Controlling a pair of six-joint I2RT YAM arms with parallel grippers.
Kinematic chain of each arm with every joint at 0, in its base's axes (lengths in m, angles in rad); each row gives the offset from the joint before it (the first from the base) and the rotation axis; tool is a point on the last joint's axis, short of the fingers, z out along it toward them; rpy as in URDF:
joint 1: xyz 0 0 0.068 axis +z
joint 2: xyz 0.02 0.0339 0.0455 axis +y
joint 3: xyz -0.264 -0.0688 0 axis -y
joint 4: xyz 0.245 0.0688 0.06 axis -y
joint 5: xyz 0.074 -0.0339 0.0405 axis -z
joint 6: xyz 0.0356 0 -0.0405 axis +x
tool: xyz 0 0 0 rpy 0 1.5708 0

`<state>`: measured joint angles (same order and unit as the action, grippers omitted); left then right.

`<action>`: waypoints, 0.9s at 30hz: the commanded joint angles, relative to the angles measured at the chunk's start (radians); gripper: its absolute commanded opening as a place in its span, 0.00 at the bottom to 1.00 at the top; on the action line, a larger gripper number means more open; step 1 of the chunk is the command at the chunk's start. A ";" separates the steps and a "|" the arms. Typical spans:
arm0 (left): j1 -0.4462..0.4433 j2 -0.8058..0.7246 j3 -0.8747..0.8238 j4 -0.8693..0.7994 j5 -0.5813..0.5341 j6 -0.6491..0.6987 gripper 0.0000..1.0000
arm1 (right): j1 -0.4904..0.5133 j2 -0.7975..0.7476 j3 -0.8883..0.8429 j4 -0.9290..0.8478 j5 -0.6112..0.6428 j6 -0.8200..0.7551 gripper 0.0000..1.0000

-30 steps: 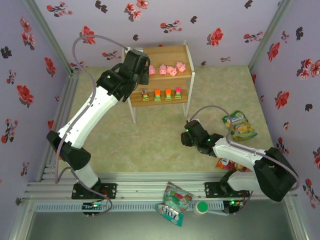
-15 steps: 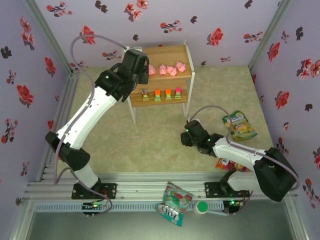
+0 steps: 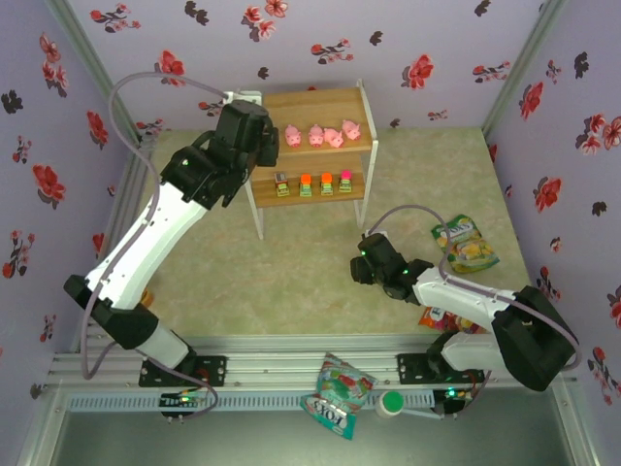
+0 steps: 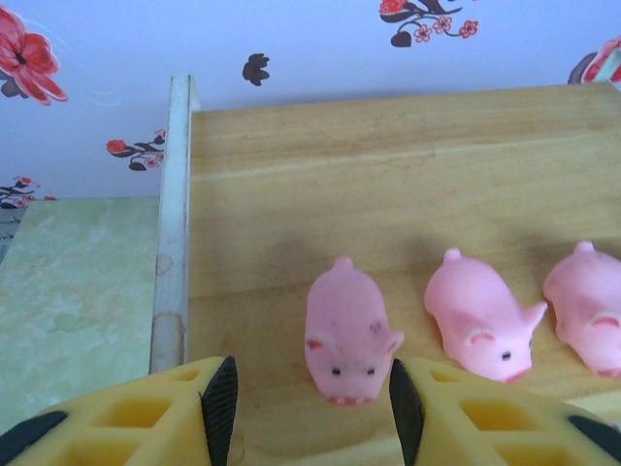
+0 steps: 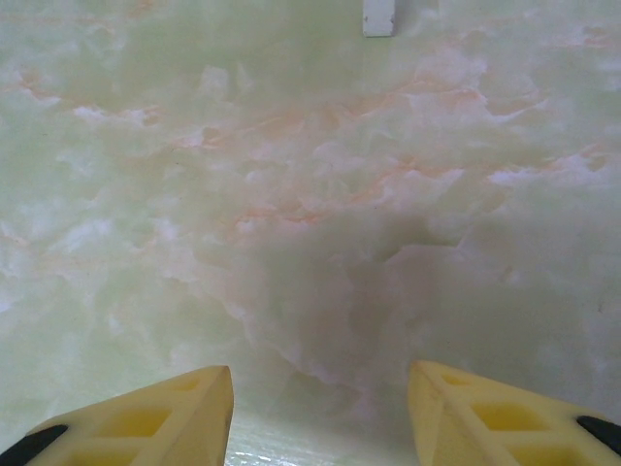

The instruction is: Place and organize the plastic toys onto the shelf

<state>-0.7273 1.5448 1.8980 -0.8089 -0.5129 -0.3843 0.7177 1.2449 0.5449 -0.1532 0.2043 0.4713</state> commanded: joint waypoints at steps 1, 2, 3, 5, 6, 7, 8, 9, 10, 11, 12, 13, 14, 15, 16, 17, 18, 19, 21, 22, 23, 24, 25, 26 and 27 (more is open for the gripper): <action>-0.014 -0.064 -0.049 0.052 -0.029 0.026 0.50 | -0.002 -0.004 0.010 0.010 0.031 -0.011 0.53; -0.016 -0.077 -0.062 0.056 -0.028 0.030 0.51 | -0.002 -0.006 0.010 0.008 0.036 -0.011 0.55; -0.019 -0.087 -0.072 0.060 -0.030 0.031 0.52 | -0.003 -0.008 0.009 0.007 0.038 -0.011 0.56; -0.023 -0.112 -0.106 0.067 -0.032 0.035 0.54 | -0.003 -0.012 0.008 0.006 0.045 -0.011 0.58; -0.026 -0.125 -0.126 0.073 -0.032 0.036 0.54 | -0.002 -0.017 0.007 0.006 0.048 -0.010 0.59; -0.030 -0.144 -0.152 0.084 -0.033 0.036 0.56 | -0.004 -0.021 0.005 0.006 0.053 -0.010 0.59; -0.035 -0.164 -0.182 0.098 -0.033 0.037 0.57 | -0.003 -0.027 0.003 0.004 0.059 -0.010 0.60; -0.039 -0.182 -0.209 0.112 -0.033 0.036 0.58 | -0.003 -0.031 0.001 0.004 0.064 -0.011 0.61; -0.041 -0.203 -0.239 0.126 -0.033 0.036 0.59 | -0.003 -0.036 0.000 0.003 0.068 -0.008 0.61; -0.041 -0.221 -0.269 0.135 -0.031 0.034 0.61 | -0.003 -0.040 -0.002 0.003 0.073 -0.009 0.62; -0.043 -0.235 -0.290 0.141 -0.031 0.031 0.62 | -0.002 -0.041 -0.002 0.002 0.077 -0.009 0.62; -0.043 -0.250 -0.313 0.145 -0.031 0.028 0.64 | -0.003 -0.045 -0.003 0.002 0.082 -0.007 0.63; -0.043 -0.261 -0.336 0.146 -0.032 0.024 0.65 | -0.004 -0.048 -0.003 0.001 0.084 -0.008 0.63; -0.043 -0.273 -0.353 0.148 -0.032 0.020 0.66 | -0.003 -0.049 -0.004 -0.001 0.087 -0.006 0.64; -0.044 -0.283 -0.373 0.150 -0.030 0.015 0.67 | -0.004 -0.052 -0.005 -0.001 0.093 -0.005 0.64; -0.045 -0.294 -0.392 0.152 -0.029 0.010 0.67 | -0.003 -0.057 -0.005 -0.003 0.099 -0.005 0.64; -0.046 -0.303 -0.409 0.156 -0.026 0.005 0.67 | -0.004 -0.060 -0.006 -0.005 0.105 -0.002 0.65; -0.048 -0.313 -0.434 0.163 -0.019 0.001 0.68 | -0.003 -0.065 -0.008 -0.007 0.111 -0.001 0.66; -0.052 -0.332 -0.471 0.181 -0.006 -0.002 0.72 | -0.003 -0.078 -0.012 -0.006 0.121 0.003 0.68; -0.055 -0.342 -0.489 0.185 -0.004 0.000 0.76 | -0.003 -0.085 -0.014 -0.008 0.124 0.004 0.70; -0.056 -0.349 -0.507 0.192 -0.004 0.003 0.80 | -0.004 -0.093 -0.016 -0.008 0.124 0.005 0.72; -0.055 -0.354 -0.523 0.197 -0.005 0.006 0.85 | -0.003 -0.101 -0.019 -0.009 0.124 0.006 0.74; -0.056 -0.360 -0.540 0.204 -0.004 0.008 0.89 | -0.004 -0.108 -0.021 -0.011 0.155 0.009 0.77; -0.055 -0.365 -0.558 0.210 -0.004 0.011 0.93 | -0.005 -0.116 -0.024 -0.009 0.163 0.011 0.81; -0.056 -0.369 -0.573 0.216 -0.002 0.014 0.96 | -0.005 -0.123 -0.026 -0.011 0.167 0.013 0.83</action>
<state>-0.7773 1.2034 1.3582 -0.6411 -0.5148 -0.3809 0.7177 1.1503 0.5362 -0.1539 0.3126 0.4732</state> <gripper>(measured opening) 0.943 0.813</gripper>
